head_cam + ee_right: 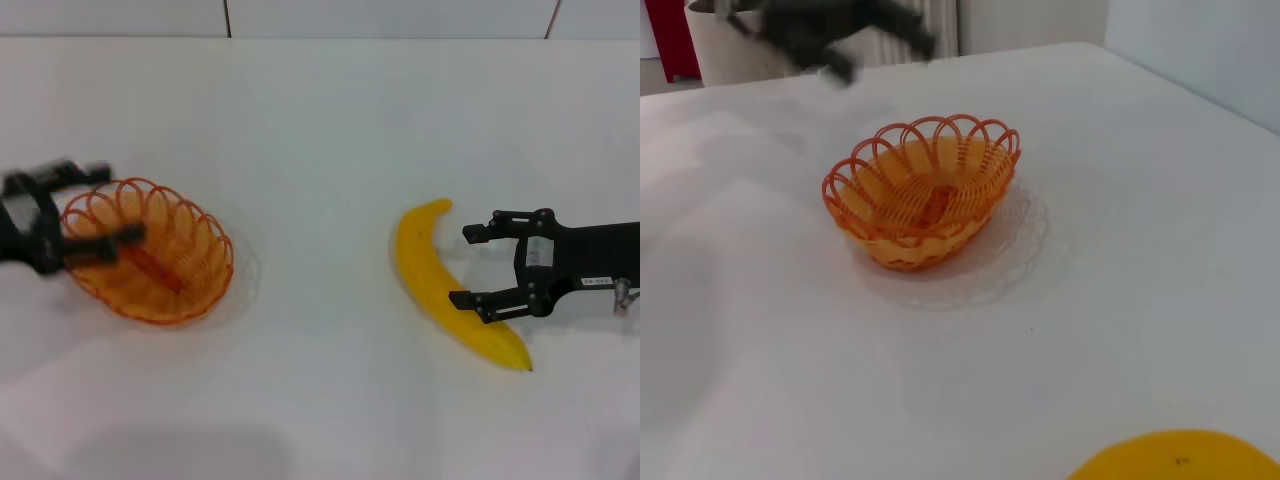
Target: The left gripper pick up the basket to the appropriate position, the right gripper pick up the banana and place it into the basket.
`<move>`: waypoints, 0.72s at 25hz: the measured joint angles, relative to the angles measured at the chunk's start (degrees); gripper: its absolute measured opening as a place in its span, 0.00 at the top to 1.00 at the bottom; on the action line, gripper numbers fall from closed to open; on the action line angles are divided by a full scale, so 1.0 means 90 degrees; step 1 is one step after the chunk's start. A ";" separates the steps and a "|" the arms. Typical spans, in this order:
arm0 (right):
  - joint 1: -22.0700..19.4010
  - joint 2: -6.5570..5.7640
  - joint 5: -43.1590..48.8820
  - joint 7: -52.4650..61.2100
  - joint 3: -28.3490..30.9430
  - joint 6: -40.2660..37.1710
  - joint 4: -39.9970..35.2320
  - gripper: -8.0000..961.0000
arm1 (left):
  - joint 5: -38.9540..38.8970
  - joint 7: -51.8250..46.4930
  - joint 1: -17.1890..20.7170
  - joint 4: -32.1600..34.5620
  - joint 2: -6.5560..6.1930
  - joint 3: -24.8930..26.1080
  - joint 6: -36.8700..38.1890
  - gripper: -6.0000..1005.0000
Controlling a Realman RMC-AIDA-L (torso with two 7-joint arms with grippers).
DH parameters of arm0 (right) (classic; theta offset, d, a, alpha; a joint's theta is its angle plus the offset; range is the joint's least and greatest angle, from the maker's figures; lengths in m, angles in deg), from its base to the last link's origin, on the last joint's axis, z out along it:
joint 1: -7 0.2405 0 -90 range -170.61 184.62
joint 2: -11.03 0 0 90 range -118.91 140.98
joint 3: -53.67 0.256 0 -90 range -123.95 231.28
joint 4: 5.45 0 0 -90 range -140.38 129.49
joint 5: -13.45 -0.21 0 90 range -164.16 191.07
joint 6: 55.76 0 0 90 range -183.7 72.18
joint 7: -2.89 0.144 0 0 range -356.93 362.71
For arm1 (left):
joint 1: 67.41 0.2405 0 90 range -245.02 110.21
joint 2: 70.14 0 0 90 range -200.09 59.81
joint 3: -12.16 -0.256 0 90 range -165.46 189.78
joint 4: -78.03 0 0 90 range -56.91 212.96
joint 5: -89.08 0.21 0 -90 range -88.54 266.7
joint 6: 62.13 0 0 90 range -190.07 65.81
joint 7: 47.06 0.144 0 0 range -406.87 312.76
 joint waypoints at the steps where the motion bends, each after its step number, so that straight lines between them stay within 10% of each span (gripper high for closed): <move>1: 0.0000 0.0000 0.0000 0.0003 0.0000 0.0000 0.0000 0.07 | 0.0017 -0.0155 0.0002 0.0087 0.0049 0.0231 -0.0083 0.15; 6: 0.0000 0.0000 -0.0010 0.0005 0.0000 -0.0001 0.0000 0.07 | 0.0296 -0.2057 -0.0005 0.1027 0.0150 0.0655 -0.0779 0.15; 18: 0.0032 0.0000 -0.0015 0.0150 -0.0018 -0.0010 -0.0049 0.07 | 0.2801 -0.4880 -0.0899 0.1511 -0.0218 0.0499 -0.1214 0.15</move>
